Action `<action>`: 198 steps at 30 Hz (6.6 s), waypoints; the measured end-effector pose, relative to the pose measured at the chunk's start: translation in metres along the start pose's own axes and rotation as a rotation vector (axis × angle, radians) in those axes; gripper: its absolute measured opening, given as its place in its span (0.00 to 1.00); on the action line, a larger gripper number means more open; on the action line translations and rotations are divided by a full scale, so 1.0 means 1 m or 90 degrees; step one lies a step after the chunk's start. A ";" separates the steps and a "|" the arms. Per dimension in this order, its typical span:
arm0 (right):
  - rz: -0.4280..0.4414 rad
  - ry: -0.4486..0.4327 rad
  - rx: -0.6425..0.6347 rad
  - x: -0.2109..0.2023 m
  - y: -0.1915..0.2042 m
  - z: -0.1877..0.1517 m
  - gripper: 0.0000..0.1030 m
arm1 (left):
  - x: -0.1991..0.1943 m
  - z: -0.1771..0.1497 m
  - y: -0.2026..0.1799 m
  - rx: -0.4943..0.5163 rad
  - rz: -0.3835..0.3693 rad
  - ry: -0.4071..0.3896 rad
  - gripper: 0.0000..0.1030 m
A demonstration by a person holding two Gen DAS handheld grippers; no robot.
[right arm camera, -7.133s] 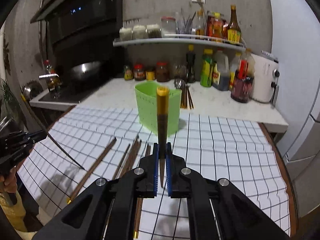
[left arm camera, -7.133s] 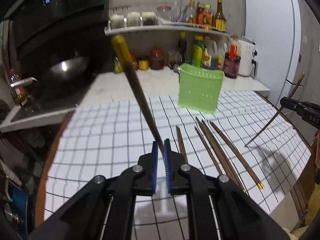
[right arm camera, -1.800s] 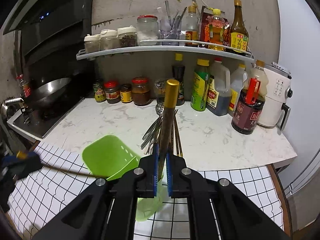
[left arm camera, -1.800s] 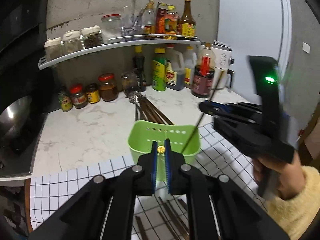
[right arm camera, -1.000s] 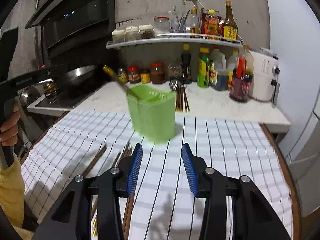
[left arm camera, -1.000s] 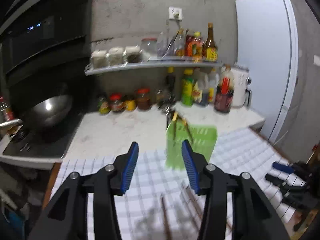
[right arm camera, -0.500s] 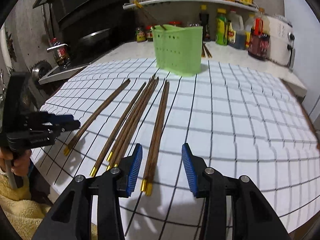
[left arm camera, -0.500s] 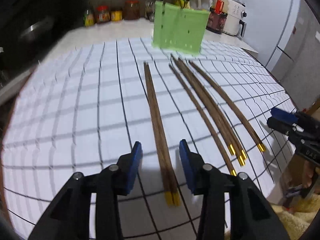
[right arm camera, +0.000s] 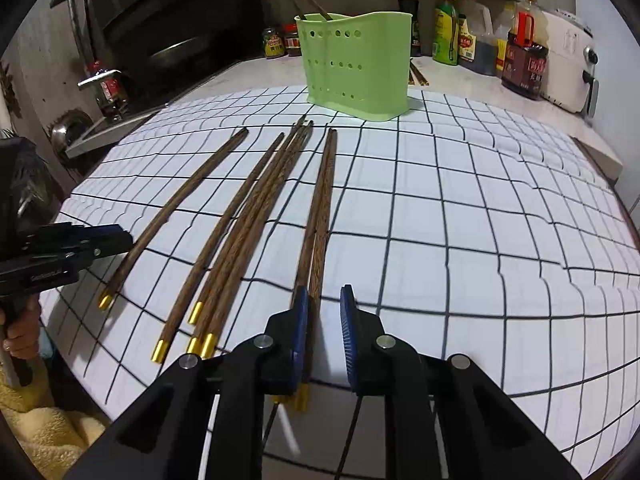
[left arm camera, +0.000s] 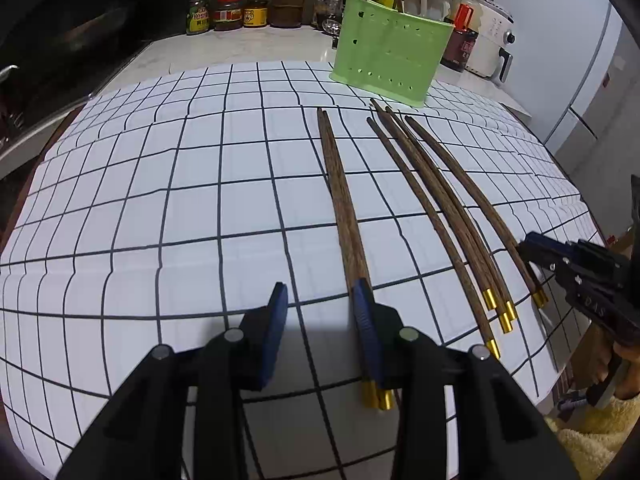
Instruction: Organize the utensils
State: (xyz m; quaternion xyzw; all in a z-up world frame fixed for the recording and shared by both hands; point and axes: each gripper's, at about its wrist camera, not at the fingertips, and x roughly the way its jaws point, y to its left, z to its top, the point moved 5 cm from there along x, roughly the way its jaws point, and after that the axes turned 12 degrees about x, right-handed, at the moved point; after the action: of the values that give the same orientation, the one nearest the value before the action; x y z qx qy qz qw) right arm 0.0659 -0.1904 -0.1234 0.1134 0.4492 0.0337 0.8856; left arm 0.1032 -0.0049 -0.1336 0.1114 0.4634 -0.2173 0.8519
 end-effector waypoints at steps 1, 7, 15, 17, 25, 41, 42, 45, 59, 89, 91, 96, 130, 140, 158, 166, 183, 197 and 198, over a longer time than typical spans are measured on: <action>0.000 0.008 -0.001 0.003 0.001 -0.001 0.17 | 0.001 0.001 -0.001 0.006 0.000 0.001 0.33; -0.015 0.004 -0.015 0.009 0.005 0.004 0.17 | 0.002 0.004 -0.014 0.059 0.024 0.015 0.33; -0.036 -0.008 -0.040 0.010 0.009 0.004 0.17 | 0.012 0.011 -0.014 0.079 0.079 0.052 0.33; -0.049 -0.016 -0.047 0.008 0.006 0.002 0.17 | 0.010 0.008 -0.011 0.075 0.081 0.055 0.33; -0.017 -0.052 -0.042 -0.010 -0.008 -0.020 0.18 | -0.010 -0.024 -0.022 0.081 0.086 0.015 0.32; -0.018 -0.105 -0.040 -0.016 -0.001 -0.033 0.17 | -0.017 -0.036 -0.035 0.063 0.121 -0.016 0.31; -0.023 -0.105 -0.047 -0.017 0.000 -0.034 0.17 | -0.018 -0.036 -0.035 0.064 0.120 -0.016 0.27; -0.021 -0.097 -0.053 -0.020 0.001 -0.038 0.07 | -0.020 -0.038 -0.040 0.081 0.118 -0.018 0.10; 0.052 -0.179 0.015 -0.079 -0.001 0.014 0.07 | -0.091 0.004 -0.018 0.040 0.073 -0.202 0.07; -0.031 -0.040 -0.044 -0.020 -0.018 -0.027 0.22 | -0.159 0.049 0.001 0.022 0.108 -0.354 0.06; -0.028 -0.050 -0.041 -0.022 -0.020 -0.031 0.23 | -0.158 0.049 0.000 0.024 0.109 -0.351 0.06; -0.031 -0.079 -0.037 -0.022 -0.012 -0.035 0.23 | -0.153 0.049 -0.001 0.023 0.107 -0.341 0.06; 0.040 -0.304 -0.023 -0.174 0.020 0.113 0.07 | -0.179 0.064 -0.011 0.053 0.123 -0.392 0.06; 0.034 -0.276 -0.026 -0.153 0.019 0.157 0.07 | -0.164 0.096 -0.016 0.101 0.085 -0.357 0.06; 0.047 -0.252 0.001 -0.129 -0.001 0.179 0.08 | -0.156 0.135 -0.005 0.108 0.074 -0.306 0.06; 0.038 -0.248 0.005 -0.120 -0.002 0.184 0.08 | -0.141 0.145 -0.003 0.116 0.094 -0.309 0.06; 0.010 -0.202 -0.011 -0.085 0.000 0.144 0.06 | -0.109 0.122 0.001 0.107 0.106 -0.267 0.06; -0.019 -0.436 -0.056 -0.135 0.033 0.250 0.06 | -0.157 0.267 0.040 0.013 0.072 -0.492 0.06; -0.021 -0.444 -0.055 -0.131 0.033 0.261 0.06 | -0.152 0.280 0.042 0.010 0.058 -0.501 0.06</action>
State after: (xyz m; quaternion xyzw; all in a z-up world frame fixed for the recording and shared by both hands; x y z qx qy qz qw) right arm 0.1990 -0.2237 0.1365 0.0731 0.1195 -0.0023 0.9901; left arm 0.2586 -0.0365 0.1464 0.0468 0.0947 -0.2093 0.9721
